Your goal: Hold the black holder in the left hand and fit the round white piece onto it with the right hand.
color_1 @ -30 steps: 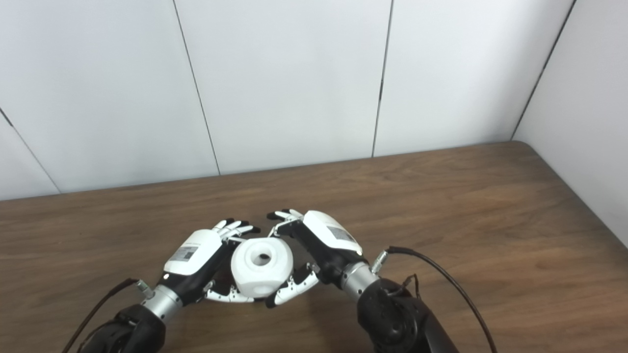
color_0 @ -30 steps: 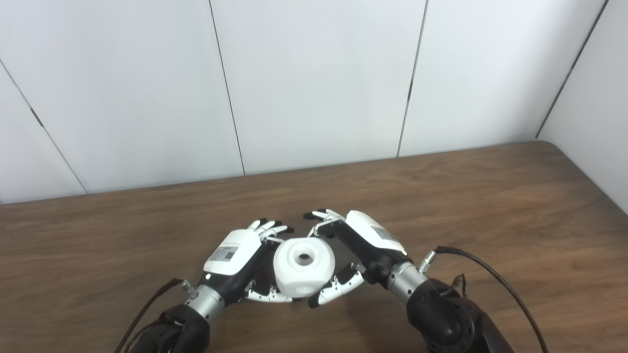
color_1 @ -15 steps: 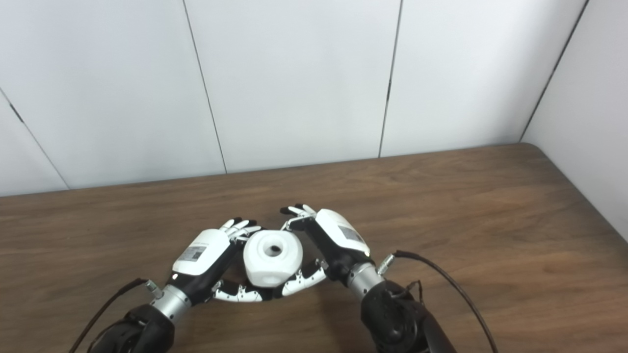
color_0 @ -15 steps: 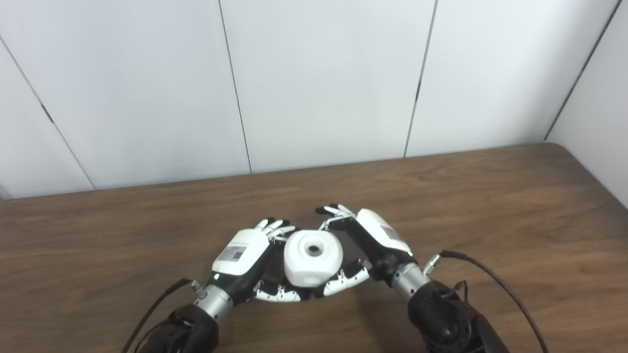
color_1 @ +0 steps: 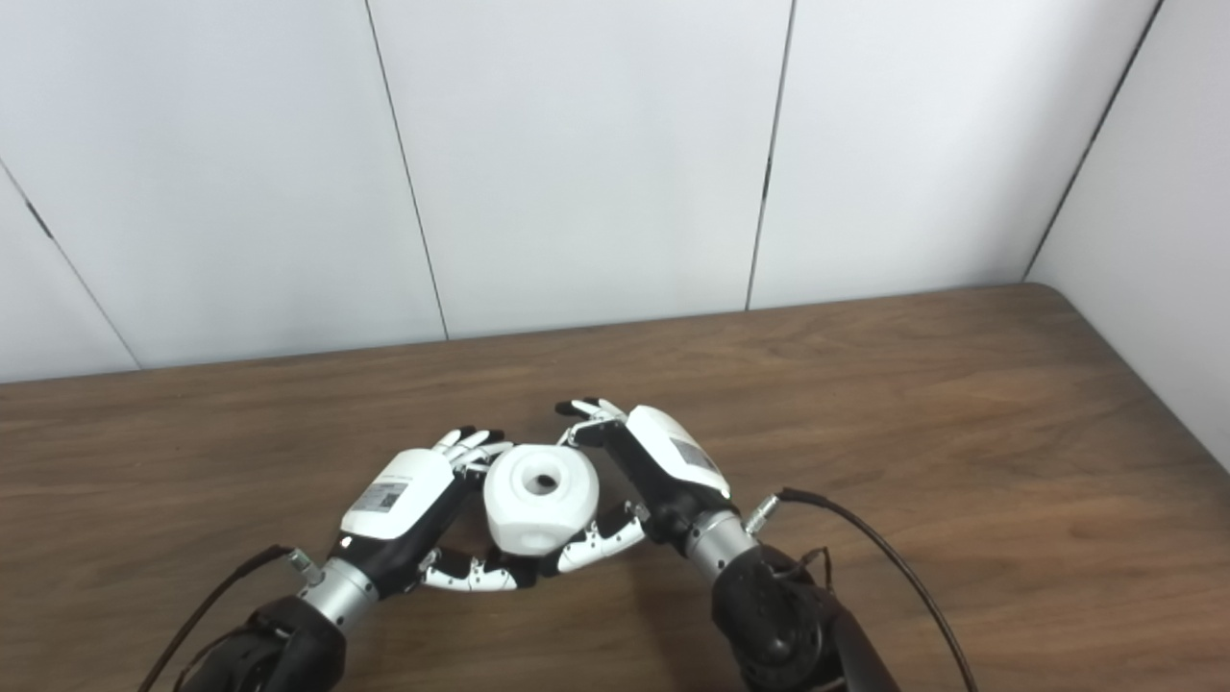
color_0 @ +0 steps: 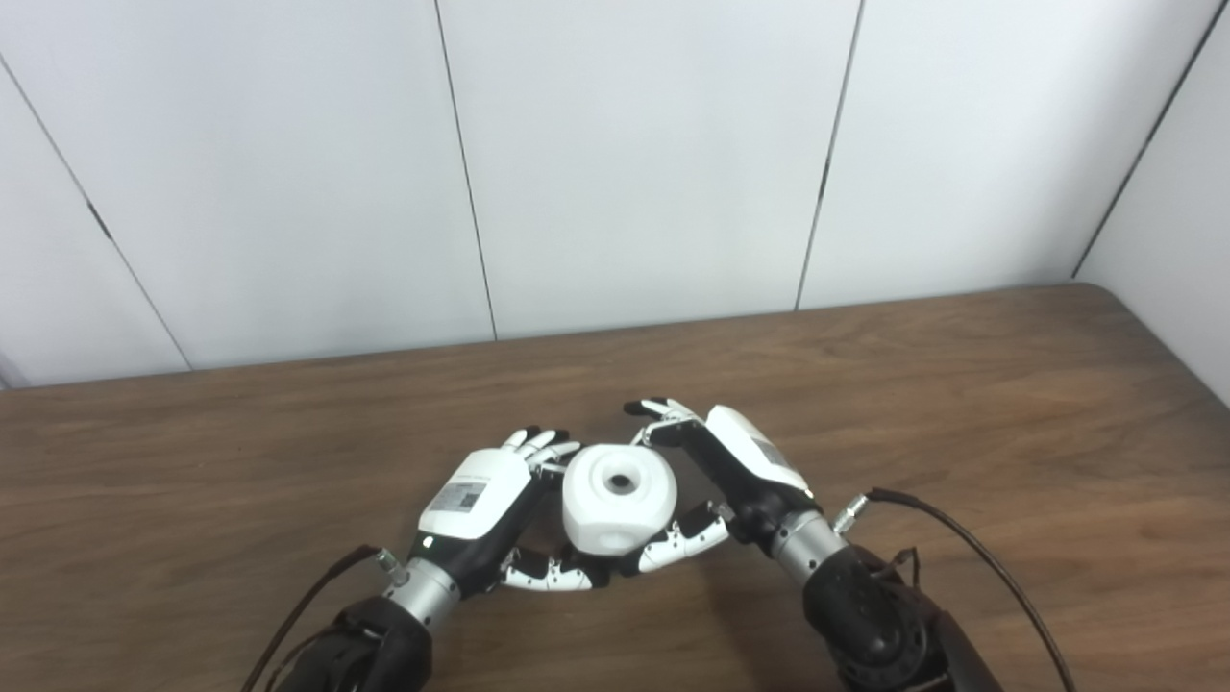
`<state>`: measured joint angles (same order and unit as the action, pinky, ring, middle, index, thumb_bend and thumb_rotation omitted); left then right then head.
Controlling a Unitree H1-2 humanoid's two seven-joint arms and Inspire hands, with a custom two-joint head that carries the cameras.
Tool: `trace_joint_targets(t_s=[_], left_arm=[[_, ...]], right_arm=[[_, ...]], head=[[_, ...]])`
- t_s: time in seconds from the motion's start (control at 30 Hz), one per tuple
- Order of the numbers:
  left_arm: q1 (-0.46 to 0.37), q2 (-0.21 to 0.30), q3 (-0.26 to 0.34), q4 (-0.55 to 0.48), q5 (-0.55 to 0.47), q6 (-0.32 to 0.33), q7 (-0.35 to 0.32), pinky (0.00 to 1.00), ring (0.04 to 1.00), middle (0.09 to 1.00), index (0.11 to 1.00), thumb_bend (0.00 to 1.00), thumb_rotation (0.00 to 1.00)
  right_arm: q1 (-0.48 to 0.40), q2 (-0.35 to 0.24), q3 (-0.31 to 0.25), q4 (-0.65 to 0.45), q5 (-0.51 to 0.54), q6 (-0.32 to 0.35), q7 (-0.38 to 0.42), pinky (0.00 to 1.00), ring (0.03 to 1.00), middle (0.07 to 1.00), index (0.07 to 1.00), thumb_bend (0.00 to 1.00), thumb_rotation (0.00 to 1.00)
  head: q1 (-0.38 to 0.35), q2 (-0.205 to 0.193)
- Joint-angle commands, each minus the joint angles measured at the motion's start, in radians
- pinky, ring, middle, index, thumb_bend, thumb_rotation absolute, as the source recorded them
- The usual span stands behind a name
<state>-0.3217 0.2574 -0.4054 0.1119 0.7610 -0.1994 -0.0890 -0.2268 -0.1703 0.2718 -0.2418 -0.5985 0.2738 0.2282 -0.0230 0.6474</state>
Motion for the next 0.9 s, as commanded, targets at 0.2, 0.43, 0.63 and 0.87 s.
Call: trace_joint_targets(t_s=[0.2,0.43,0.63,0.87], left_arm=[[-0.017,-0.018,-0.019,-0.027,0.002,-0.035,0.017,1.00,0.952,0.881,0.481,0.52,0.05],[-0.018,-0.020,-0.022,-0.023,0.001,-0.037,0.024,1.00,0.950,0.880,0.481,0.52,0.05],[-0.019,-0.021,-0.023,-0.025,-0.001,-0.031,0.019,1.00,0.953,0.881,0.481,0.52,0.05],[-0.020,-0.025,-0.028,-0.022,0.010,-0.025,0.023,1.00,0.954,0.883,0.481,0.52,0.05]], right_arm=[[-0.025,-0.015,-0.010,-0.002,-0.017,-0.008,-0.012,0.80,0.960,0.903,0.480,0.51,0.14],[-0.030,-0.028,-0.004,0.000,-0.018,-0.016,-0.011,0.79,0.952,0.900,0.479,0.51,0.14],[-0.026,-0.028,-0.008,-0.003,-0.008,-0.014,-0.010,0.79,0.955,0.902,0.479,0.51,0.14],[-0.024,-0.031,-0.004,-0.013,-0.006,-0.011,-0.002,0.80,0.960,0.905,0.479,0.51,0.14]], head=[[-0.002,-0.004],[-0.001,-0.005],[0.001,-0.002],[0.007,-0.003]])
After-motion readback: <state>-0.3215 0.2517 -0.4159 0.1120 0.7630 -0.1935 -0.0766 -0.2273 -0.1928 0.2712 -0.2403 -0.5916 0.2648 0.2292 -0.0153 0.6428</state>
